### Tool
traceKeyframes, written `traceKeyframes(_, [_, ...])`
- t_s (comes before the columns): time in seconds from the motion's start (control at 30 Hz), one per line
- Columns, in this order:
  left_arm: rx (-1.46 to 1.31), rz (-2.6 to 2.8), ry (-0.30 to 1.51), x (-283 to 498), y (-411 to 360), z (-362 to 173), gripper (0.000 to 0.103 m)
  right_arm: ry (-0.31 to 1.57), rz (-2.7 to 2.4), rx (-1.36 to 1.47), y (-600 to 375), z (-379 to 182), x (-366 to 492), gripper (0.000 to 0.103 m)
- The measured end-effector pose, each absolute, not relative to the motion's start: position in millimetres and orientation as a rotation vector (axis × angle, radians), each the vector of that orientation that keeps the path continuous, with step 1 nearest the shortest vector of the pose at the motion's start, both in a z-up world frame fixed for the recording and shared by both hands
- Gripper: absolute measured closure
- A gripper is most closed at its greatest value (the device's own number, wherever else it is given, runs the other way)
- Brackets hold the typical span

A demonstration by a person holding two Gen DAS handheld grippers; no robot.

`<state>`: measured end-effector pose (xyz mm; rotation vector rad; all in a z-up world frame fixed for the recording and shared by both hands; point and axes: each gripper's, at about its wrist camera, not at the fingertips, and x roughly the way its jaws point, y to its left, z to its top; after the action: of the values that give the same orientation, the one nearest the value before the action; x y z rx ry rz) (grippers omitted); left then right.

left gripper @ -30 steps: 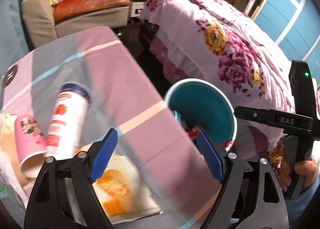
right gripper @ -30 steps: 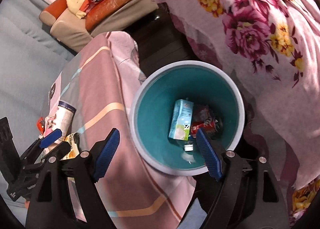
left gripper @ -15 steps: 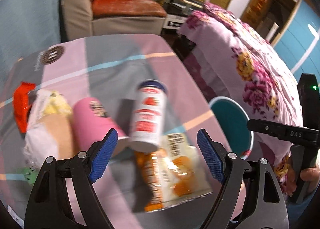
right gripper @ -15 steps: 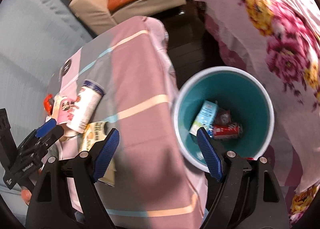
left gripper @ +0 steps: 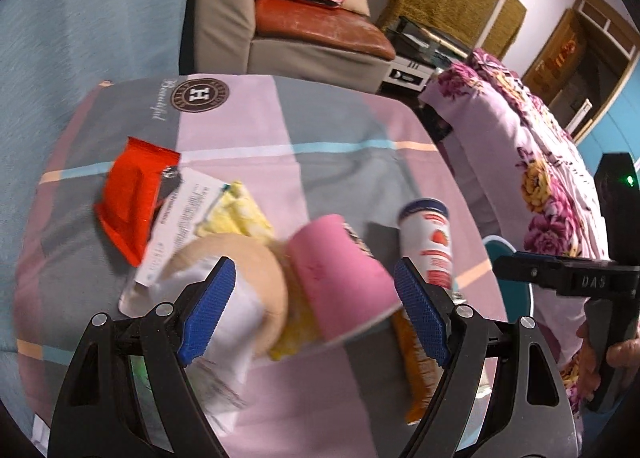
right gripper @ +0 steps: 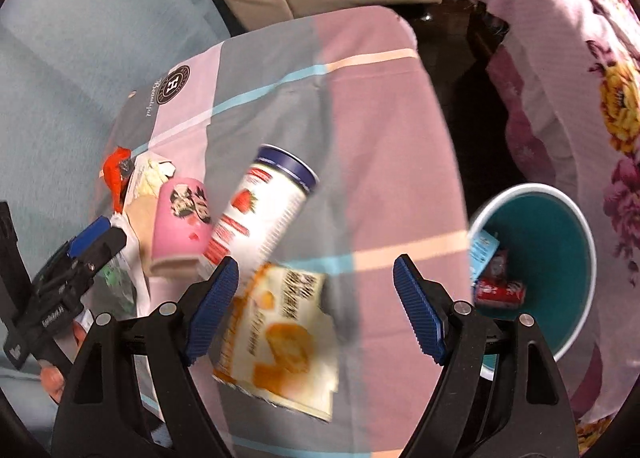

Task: Collect trash
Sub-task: 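Grasp the white Westacre yogurt cup with the right gripper while the left approaches the pink cup, then grasp the pink paper cup with the left gripper, carry it over the bin and release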

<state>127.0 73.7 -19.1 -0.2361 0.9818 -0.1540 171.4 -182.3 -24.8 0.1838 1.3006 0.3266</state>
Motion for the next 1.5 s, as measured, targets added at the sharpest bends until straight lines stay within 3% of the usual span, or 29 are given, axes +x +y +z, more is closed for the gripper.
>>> traceKeyframes(0.2, [-0.229,-0.146,0.992,137,87,-26,0.021,1.343,0.323,0.214,-162,-36,193,0.028])
traceKeyframes(0.33, [-0.241,-0.142,0.993,142,96,-29,0.021,1.376,0.340,0.228,-149,-45,203,0.038])
traceKeyframes(0.7, [-0.251,-0.152,1.006,151,95,-37,0.021,1.443,0.375,0.250,-132,-71,217,0.040])
traceKeyframes(0.73, [-0.248,-0.158,1.008,151,93,-37,0.021,1.445,0.383,0.258,-131,-73,217,0.047])
traceKeyframes(1.2, [-0.154,-0.206,1.072,160,33,-41,0.024,1.256,0.327,0.225,-170,-20,202,0.048])
traceKeyframes(1.5, [-0.133,-0.144,1.129,168,16,-63,0.024,1.224,0.286,0.206,-204,-20,191,0.048])
